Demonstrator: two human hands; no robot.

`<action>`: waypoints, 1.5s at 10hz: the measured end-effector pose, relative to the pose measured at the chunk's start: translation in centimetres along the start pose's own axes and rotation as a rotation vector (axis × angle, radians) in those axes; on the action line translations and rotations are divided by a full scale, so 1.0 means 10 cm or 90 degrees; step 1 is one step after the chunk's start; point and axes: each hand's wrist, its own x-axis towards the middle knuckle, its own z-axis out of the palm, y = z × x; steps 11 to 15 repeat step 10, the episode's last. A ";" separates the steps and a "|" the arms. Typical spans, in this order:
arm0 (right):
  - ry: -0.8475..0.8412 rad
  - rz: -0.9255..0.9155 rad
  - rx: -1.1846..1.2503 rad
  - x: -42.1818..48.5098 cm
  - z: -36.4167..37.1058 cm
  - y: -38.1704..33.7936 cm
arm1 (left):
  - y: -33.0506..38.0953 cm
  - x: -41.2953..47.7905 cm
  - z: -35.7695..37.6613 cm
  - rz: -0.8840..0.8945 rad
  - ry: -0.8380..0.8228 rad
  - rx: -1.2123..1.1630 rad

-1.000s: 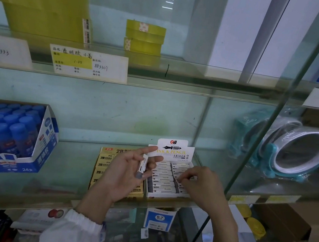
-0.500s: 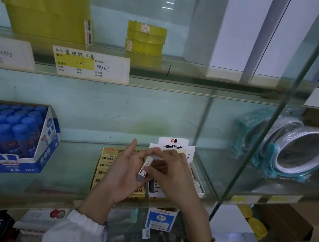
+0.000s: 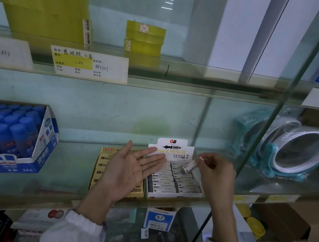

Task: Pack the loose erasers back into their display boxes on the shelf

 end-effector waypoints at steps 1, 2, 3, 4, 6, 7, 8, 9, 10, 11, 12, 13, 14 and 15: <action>-0.030 0.005 -0.093 -0.03 0.08 0.07 | 0.00 -0.01 0.00 0.017 0.019 -0.022; -0.054 0.011 -0.157 -0.06 0.15 0.11 | 0.01 0.00 -0.02 0.029 0.034 -0.037; -0.072 0.004 -0.174 -0.01 0.12 0.16 | 0.00 0.00 -0.03 0.039 0.048 -0.054; -0.115 -0.047 -0.229 0.02 0.12 0.21 | 0.00 0.00 -0.03 0.052 0.060 -0.076; -0.182 -0.142 -0.273 -0.01 0.20 0.29 | 0.00 0.02 -0.04 0.047 0.064 -0.086; -0.171 -0.143 -0.267 0.00 0.22 0.31 | 0.00 0.02 -0.04 0.048 0.071 -0.082; -0.173 -0.134 -0.264 0.01 0.22 0.32 | 0.01 0.01 -0.04 0.053 0.077 -0.074; -0.162 -0.153 -0.275 -0.02 0.22 0.31 | 0.02 0.03 0.00 0.052 0.080 -0.059; -0.119 -0.184 -0.211 -0.04 0.18 0.19 | 0.07 -0.03 0.02 0.037 0.082 -0.026; -0.119 -0.184 -0.211 -0.04 0.18 0.19 | 0.07 -0.03 0.02 0.037 0.082 -0.026; -0.119 -0.184 -0.211 -0.04 0.18 0.19 | 0.07 -0.03 0.02 0.037 0.082 -0.026; -0.119 -0.184 -0.211 -0.04 0.18 0.19 | 0.07 -0.03 0.02 0.037 0.082 -0.026; -0.119 -0.184 -0.211 -0.04 0.18 0.19 | 0.07 -0.03 0.02 0.037 0.082 -0.026; -0.119 -0.184 -0.211 -0.04 0.18 0.19 | 0.07 -0.03 0.02 0.037 0.082 -0.026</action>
